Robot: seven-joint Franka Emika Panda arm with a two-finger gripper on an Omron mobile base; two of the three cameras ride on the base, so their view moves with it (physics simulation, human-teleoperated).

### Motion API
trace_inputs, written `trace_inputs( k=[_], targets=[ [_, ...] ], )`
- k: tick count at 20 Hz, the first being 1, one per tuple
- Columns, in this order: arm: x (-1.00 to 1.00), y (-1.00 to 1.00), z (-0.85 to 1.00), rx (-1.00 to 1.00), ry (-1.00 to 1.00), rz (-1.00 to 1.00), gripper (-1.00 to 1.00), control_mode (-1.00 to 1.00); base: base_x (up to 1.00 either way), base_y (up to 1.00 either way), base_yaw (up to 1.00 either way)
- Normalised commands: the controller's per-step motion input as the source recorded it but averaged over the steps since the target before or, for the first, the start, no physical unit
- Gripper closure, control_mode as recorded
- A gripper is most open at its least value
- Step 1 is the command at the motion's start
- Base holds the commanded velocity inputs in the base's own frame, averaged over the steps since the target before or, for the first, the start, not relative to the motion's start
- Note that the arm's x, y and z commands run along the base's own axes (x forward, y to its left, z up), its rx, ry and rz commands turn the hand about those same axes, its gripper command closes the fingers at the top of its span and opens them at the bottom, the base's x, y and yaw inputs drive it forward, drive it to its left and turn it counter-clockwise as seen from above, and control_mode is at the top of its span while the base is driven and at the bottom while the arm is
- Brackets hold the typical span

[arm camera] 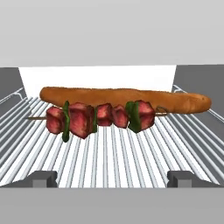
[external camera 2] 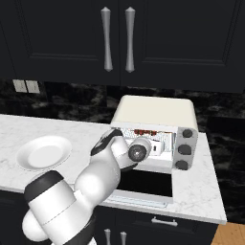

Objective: Pick up the kebab skewer and baguette bread, and place them inside the toaster oven. Close the toaster oven door and start by setting the timer.

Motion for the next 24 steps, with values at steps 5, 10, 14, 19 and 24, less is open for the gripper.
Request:
trace_inputs(
  k=[5, 10, 14, 19, 24],
  targets=[
    [0.01, 0.00, 0.00, 0.00, 0.02, 0.00, -1.00, -1.00, 0.00, 0.00, 0.00],
    [0.00, 0.00, 0.00, 0.00, 0.01, 0.00, -1.00, -1.00, 0.00, 0.00, 0.00],
    [0.00, 0.00, 0.00, 0.00, 0.00, 0.00, -1.00, -1.00, 0.00, 0.00, 0.00],
    [-0.03, 0.00, 0.00, 0.00, 0.00, 0.00, -1.00, -1.00, 0.00, 0.00, 0.00],
    [-0.36, -0.18, 0.00, 0.00, 0.00, 0.00, -1.00, -1.00, 0.00, 0.00, 0.00]
  ],
)
